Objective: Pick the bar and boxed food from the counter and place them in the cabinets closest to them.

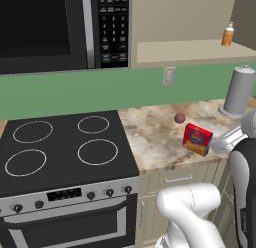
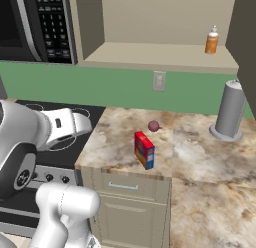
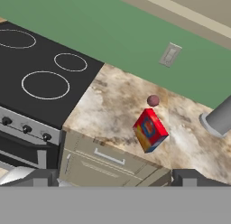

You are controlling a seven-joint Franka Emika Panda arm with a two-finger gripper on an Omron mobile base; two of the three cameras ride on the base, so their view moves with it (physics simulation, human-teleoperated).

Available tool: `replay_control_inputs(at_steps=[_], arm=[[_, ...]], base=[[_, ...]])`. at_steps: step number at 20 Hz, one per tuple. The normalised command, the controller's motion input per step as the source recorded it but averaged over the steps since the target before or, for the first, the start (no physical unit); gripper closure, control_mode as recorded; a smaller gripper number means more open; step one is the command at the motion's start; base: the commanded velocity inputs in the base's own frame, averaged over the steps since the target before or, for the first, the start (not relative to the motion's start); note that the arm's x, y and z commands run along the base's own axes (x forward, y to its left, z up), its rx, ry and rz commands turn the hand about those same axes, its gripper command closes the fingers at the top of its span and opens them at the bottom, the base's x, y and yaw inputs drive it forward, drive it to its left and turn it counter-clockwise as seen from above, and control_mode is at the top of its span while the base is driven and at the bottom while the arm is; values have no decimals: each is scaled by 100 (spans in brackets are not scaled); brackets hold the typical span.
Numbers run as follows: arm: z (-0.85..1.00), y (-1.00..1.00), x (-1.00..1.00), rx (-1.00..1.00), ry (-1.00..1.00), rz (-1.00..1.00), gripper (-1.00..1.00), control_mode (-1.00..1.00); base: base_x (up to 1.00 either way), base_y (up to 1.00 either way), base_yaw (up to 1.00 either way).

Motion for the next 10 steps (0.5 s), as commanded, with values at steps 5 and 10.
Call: replay_control_inputs(at_steps=[5, 10], arm=[[-6, -21, -4, 0, 0, 0, -100, -100], [-13, -21, -2, 0, 2, 0, -100, -100]], base=[[0, 0, 0], [0, 0, 0]])
